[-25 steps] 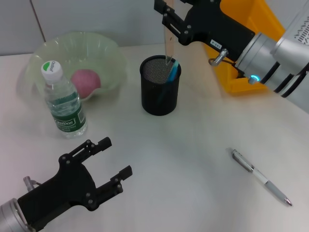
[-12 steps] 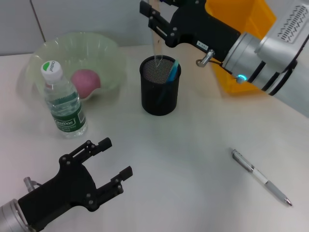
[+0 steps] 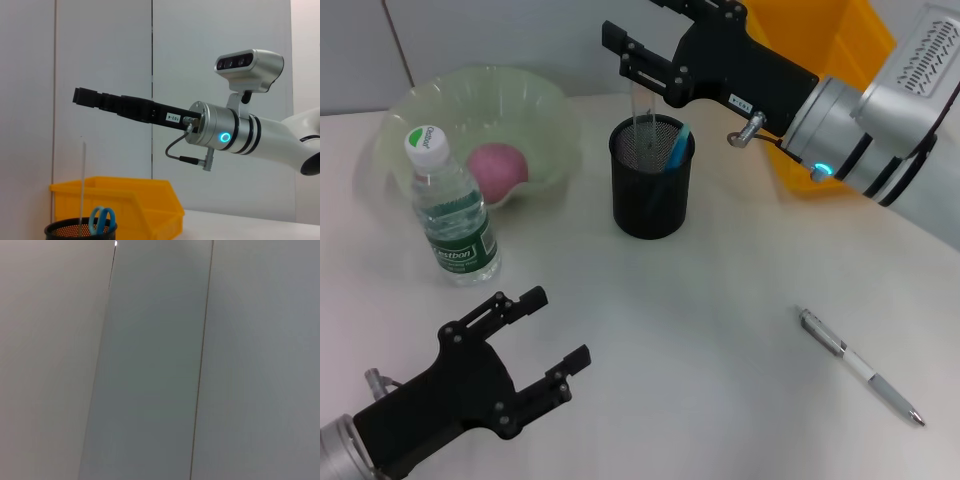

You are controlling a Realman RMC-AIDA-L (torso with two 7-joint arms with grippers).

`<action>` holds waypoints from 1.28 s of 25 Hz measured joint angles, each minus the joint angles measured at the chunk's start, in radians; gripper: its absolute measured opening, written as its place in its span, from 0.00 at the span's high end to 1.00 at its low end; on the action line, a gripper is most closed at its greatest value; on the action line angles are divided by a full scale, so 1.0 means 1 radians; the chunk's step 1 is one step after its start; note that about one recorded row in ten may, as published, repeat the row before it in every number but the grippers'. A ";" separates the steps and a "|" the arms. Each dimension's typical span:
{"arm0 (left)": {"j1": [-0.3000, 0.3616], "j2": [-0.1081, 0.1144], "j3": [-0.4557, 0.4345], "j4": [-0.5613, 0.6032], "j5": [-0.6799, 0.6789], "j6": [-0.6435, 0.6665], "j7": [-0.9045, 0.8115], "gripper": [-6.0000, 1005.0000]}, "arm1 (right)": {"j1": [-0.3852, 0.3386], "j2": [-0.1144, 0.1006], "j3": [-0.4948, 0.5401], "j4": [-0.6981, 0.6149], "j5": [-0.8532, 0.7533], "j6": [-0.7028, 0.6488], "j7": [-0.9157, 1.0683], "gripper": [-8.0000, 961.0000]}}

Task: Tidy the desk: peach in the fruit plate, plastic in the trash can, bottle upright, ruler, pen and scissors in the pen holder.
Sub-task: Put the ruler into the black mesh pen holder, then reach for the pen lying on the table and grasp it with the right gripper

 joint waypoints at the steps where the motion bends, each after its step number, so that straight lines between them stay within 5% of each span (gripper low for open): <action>1: 0.002 0.001 0.000 0.000 0.000 0.001 0.000 0.26 | -0.002 0.000 0.001 -0.002 0.000 -0.001 0.012 0.35; 8: 0.009 0.005 -0.002 0.000 0.000 0.016 0.000 0.26 | -0.150 -0.015 0.013 -0.286 -0.059 0.055 0.387 0.25; 12: 0.009 0.006 -0.002 0.000 0.000 0.018 0.000 0.26 | -0.278 -0.009 0.091 -0.672 -0.429 0.182 0.793 0.24; 16: 0.007 0.006 -0.003 0.000 0.000 0.018 0.000 0.26 | -0.292 -0.008 0.135 -0.821 -0.677 0.179 1.100 0.24; 17: 0.007 0.006 -0.003 0.000 0.000 0.018 0.000 0.26 | -0.291 -0.010 0.164 -0.932 -0.895 0.133 1.349 0.24; 22: 0.003 0.006 -0.003 0.000 0.000 0.016 0.000 0.26 | -0.287 -0.009 0.206 -1.167 -1.293 -0.020 1.767 0.24; 32: -0.004 0.005 -0.003 0.000 0.000 0.013 0.001 0.26 | -0.160 -0.023 0.340 -1.349 -1.688 -0.529 2.111 0.25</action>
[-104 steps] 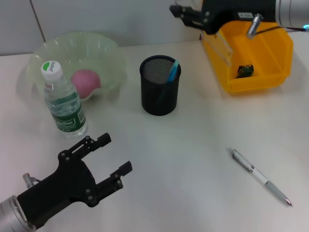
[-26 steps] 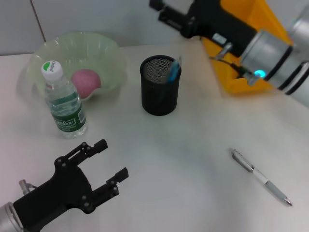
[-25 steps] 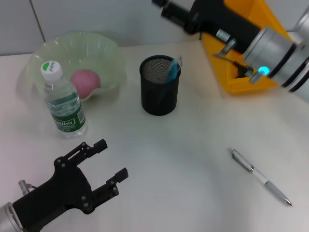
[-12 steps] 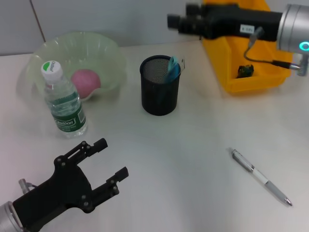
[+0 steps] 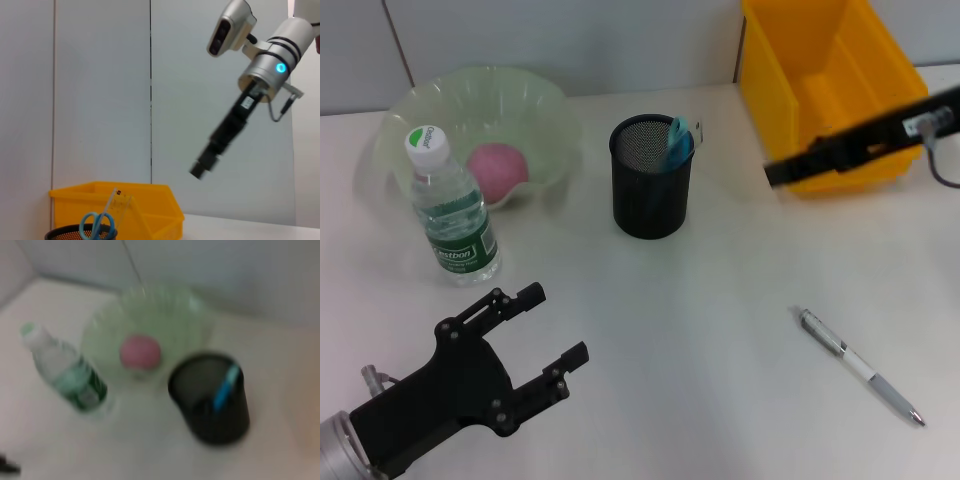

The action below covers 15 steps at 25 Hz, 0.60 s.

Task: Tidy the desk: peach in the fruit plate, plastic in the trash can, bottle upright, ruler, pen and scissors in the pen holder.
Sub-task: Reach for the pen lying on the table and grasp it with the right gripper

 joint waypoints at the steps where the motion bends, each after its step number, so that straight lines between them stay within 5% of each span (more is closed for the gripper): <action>1: 0.000 0.000 0.000 0.000 0.000 0.000 0.000 0.26 | 0.000 0.000 0.000 0.000 0.000 0.000 0.000 0.25; 15: 0.000 -0.002 -0.002 0.000 0.000 0.005 0.000 0.26 | 0.049 -0.018 0.028 0.090 -0.209 -0.197 0.006 0.27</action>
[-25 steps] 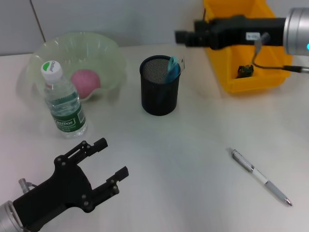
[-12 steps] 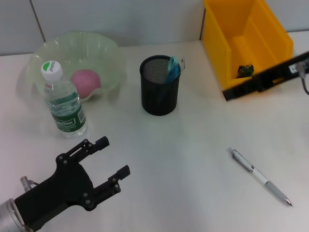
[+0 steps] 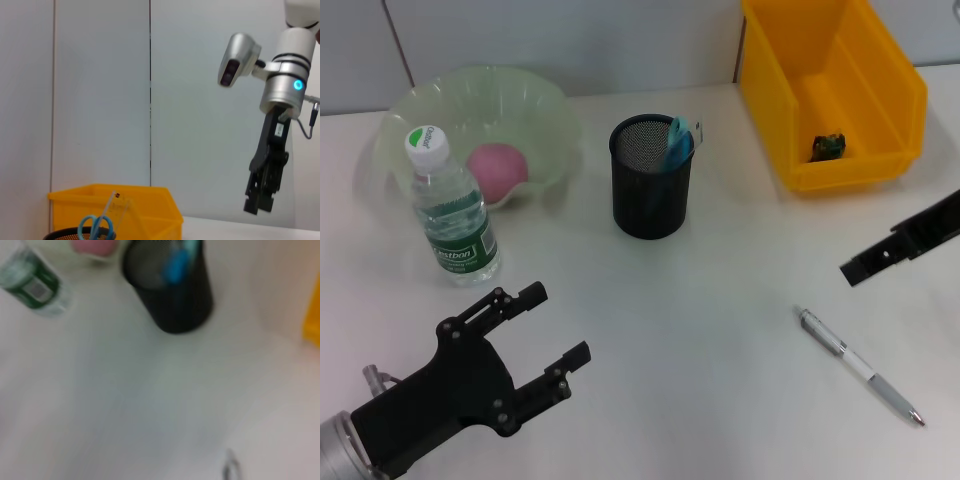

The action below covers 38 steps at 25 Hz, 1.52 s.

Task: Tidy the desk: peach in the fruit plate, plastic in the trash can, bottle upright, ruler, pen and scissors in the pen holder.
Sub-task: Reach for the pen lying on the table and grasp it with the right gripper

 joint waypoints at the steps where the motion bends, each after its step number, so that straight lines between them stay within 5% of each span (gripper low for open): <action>1: 0.000 0.000 0.002 0.000 0.000 0.000 0.000 0.26 | 0.004 -0.001 0.001 0.018 -0.017 0.002 0.000 0.27; 20: 0.000 -0.002 0.003 -0.003 0.000 -0.006 0.000 0.26 | 0.129 0.020 -0.121 0.323 -0.190 0.152 -0.010 0.30; 38: -0.004 -0.002 -0.001 -0.014 0.000 -0.006 0.001 0.26 | 0.183 0.027 -0.173 0.471 -0.209 0.239 0.013 0.32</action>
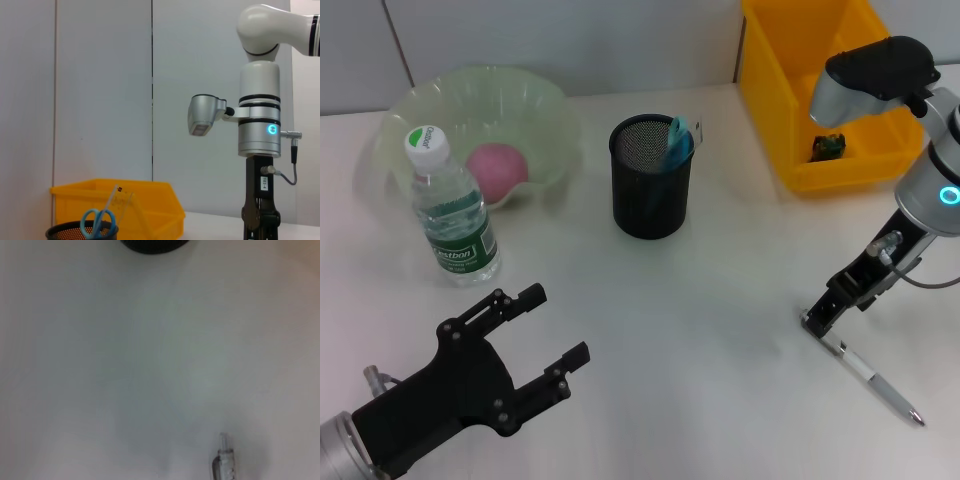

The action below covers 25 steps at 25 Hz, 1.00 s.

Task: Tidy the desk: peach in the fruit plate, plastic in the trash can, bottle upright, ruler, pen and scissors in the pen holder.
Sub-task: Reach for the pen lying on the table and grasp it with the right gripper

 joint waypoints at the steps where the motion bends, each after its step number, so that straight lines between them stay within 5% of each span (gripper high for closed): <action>1: -0.001 0.000 0.000 0.000 0.000 0.000 0.000 0.26 | 0.001 0.000 -0.001 0.005 0.000 0.004 0.000 0.32; 25: -0.005 -0.002 0.004 0.000 0.000 0.003 0.002 0.26 | 0.037 0.001 -0.119 0.057 -0.027 0.051 0.057 0.35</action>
